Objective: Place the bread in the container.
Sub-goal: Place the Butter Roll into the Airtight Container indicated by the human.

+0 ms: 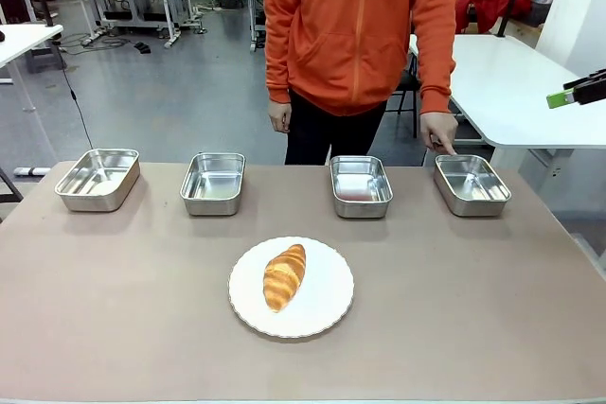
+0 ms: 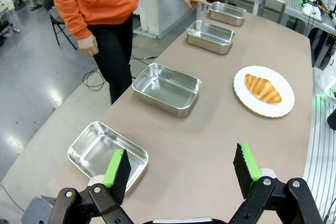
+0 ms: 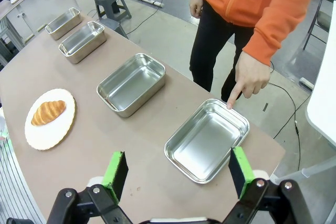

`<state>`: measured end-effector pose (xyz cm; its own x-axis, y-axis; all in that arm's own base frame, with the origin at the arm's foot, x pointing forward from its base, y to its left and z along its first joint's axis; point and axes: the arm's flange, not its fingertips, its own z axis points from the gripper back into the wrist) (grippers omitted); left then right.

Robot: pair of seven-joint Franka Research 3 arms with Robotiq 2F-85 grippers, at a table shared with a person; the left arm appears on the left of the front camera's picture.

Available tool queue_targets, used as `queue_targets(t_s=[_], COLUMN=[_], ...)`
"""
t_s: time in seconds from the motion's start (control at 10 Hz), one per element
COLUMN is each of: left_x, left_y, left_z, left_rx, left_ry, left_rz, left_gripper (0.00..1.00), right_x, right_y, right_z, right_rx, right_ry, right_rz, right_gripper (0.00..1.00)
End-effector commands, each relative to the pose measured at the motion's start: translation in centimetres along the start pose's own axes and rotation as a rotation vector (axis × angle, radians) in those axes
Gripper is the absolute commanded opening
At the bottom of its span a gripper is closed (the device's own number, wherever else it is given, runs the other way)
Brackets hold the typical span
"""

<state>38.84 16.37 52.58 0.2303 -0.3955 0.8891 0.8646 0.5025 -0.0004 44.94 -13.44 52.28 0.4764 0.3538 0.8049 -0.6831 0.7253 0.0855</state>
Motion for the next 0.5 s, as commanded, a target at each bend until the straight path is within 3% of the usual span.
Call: queue_targets(t_s=[0.0, 0.4], left_x=[0.05, 0.05], left_y=[-0.03, -0.03], left_z=[0.06, 0.06], left_rx=[-0.004, -0.004], left_ry=[-0.012, -0.012], left_rz=[-0.011, -0.011], left_gripper=[1.0, 1.0], right_x=[0.07, 0.07], right_y=[-0.02, -0.02], right_z=[-0.11, -0.11], right_rx=[0.003, 0.003], right_ry=[-0.015, -0.015], right_rz=[0.0, 0.0], right_gripper=[1.0, 1.0])
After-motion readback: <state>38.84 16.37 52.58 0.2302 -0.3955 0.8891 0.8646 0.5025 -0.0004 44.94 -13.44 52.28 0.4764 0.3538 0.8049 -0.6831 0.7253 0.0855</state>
